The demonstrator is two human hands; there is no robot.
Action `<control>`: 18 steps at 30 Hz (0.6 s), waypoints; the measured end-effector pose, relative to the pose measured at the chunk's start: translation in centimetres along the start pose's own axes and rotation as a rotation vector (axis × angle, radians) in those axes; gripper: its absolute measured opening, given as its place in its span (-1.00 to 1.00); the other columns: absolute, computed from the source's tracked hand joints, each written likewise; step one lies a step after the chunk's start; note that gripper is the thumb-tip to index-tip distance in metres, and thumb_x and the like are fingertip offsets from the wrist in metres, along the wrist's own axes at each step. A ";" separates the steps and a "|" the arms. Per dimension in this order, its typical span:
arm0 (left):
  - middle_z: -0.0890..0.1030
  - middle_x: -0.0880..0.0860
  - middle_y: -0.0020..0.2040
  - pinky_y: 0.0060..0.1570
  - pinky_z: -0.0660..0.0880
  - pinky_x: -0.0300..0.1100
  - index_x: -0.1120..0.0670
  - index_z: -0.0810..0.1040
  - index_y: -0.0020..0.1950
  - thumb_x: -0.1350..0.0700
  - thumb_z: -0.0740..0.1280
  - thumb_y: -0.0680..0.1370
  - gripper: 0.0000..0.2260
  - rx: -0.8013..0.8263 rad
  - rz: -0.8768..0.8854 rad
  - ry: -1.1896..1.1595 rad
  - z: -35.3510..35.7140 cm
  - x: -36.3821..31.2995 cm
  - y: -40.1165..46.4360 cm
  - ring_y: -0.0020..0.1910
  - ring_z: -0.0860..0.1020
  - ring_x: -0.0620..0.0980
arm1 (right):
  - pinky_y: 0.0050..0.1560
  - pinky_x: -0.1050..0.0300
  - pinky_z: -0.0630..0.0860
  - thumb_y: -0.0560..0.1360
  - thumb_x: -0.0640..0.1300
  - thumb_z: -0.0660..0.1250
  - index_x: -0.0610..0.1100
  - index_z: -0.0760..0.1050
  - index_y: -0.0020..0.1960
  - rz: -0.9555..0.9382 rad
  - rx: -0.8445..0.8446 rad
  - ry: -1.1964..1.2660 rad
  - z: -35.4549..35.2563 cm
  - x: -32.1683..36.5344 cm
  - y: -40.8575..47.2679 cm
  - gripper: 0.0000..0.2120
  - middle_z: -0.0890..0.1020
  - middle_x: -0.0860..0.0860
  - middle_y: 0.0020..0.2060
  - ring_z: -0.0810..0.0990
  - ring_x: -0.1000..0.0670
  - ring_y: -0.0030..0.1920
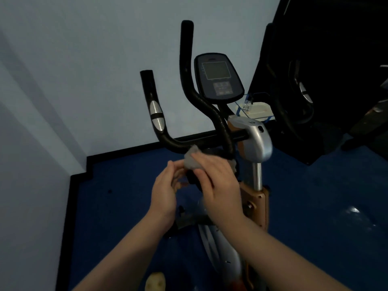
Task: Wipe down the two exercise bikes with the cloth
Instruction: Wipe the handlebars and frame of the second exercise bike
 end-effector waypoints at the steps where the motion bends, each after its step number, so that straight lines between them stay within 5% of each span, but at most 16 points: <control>1: 0.70 0.01 -0.02 0.00 0.50 -0.15 0.06 0.64 0.01 0.00 0.01 0.67 -0.60 0.019 -0.002 0.008 -0.1 0.0 -0.2 -0.01 0.62 -0.08 | 0.26 0.21 0.37 0.57 -0.14 0.23 -0.16 0.53 0.25 0.001 0.009 0.026 -0.5 -0.2 -0.6 -0.71 0.60 0.00 0.15 0.50 0.03 0.21; 8: 0.66 0.14 0.12 0.12 0.51 0.02 0.12 0.63 0.10 0.03 0.03 0.67 -0.61 -0.035 -0.018 0.044 0.6 -0.6 -0.9 0.14 0.58 0.08 | 0.02 0.29 0.38 0.54 -0.12 0.31 -0.12 0.59 0.17 0.142 -0.094 0.065 0.7 0.3 1.3 -0.77 0.54 0.05 -0.04 0.45 0.06 0.01; 14: 0.66 0.10 0.07 0.00 0.54 -0.14 0.06 0.63 0.02 0.04 0.02 0.68 -0.63 -0.019 0.027 0.089 0.7 -0.7 -0.7 0.08 0.58 0.00 | -0.06 0.28 0.37 0.54 -0.09 0.27 -0.12 0.59 0.11 -0.036 -0.019 -0.030 -2.0 -0.9 0.1 -0.78 0.52 0.04 -0.13 0.46 0.05 -0.08; 18: 0.64 0.02 -0.03 -0.19 0.52 -0.39 0.07 0.62 -0.02 0.08 0.04 0.68 -0.64 -0.040 0.074 0.093 1.9 -0.5 -1.0 -0.08 0.58 -0.20 | -0.07 0.06 0.41 0.54 -0.10 0.26 -0.17 0.59 0.16 0.003 -0.001 -0.267 -0.9 -0.5 2.1 -0.73 0.57 -0.06 -0.06 0.48 -0.03 -0.04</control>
Point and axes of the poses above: each hand's wrist, its own y-axis towards the middle knuckle, its own z-axis out of the palm, x = y × z, the point moved 3 cm from there along y, towards the middle knuckle
